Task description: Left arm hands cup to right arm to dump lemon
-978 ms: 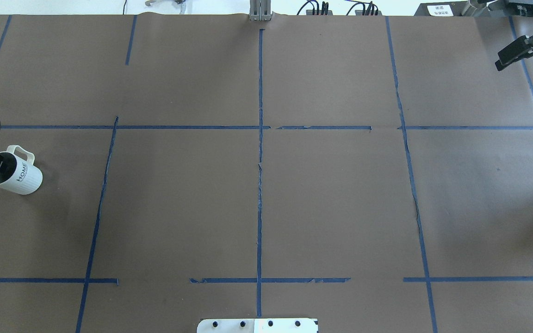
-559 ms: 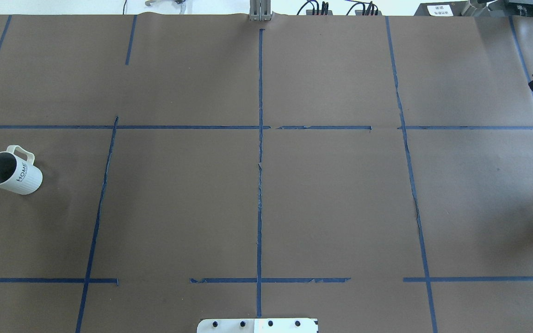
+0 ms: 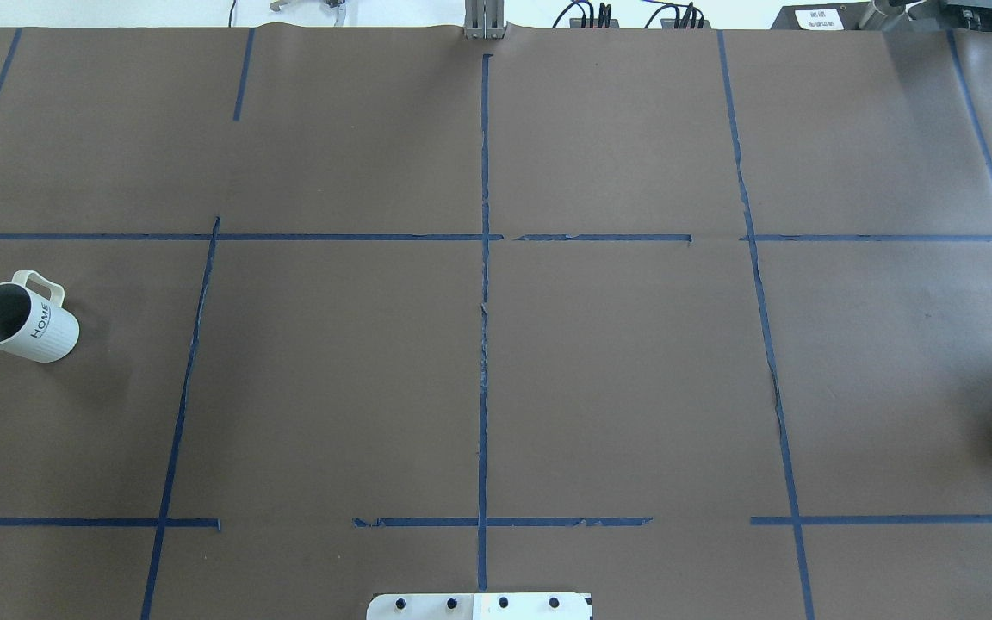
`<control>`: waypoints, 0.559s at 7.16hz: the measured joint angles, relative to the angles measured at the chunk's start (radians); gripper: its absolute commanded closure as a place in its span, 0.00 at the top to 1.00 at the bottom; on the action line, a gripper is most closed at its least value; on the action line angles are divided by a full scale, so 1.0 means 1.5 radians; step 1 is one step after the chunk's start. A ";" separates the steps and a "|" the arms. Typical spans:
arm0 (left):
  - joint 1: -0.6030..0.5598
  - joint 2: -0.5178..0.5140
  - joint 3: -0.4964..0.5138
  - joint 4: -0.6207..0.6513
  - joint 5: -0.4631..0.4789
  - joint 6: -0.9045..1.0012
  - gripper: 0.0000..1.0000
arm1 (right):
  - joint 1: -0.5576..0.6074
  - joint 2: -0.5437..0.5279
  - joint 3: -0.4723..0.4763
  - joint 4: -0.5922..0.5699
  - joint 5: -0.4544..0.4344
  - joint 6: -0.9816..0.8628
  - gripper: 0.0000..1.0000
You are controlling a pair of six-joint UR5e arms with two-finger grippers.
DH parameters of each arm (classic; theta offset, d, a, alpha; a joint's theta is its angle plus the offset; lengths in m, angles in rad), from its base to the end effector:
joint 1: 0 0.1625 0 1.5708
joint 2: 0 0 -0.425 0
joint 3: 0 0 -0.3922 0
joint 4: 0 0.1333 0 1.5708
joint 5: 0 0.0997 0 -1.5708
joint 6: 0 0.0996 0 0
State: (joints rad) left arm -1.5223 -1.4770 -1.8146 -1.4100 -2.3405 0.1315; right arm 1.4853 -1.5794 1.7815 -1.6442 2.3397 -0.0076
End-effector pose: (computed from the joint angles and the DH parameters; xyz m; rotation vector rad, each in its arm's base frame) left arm -0.0422 -0.4495 0.5996 0.0217 0.7704 0.1669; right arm 0.0221 -0.4923 0.5670 0.0924 -0.7726 -0.1378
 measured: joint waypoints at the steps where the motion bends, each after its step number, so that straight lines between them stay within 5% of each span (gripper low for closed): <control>1: -0.006 0.004 -0.002 0.007 -0.001 0.008 1.00 | 0.007 -0.018 0.003 0.001 0.001 0.000 1.00; 4: -0.010 0.007 -0.004 0.006 -0.002 0.014 1.00 | 0.016 -0.034 0.009 0.001 0.001 0.010 1.00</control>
State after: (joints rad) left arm -1.5373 -1.4659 -1.8208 -1.4017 -2.3441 0.1521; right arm 1.5086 -1.6311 1.7952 -1.6422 2.3414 0.0074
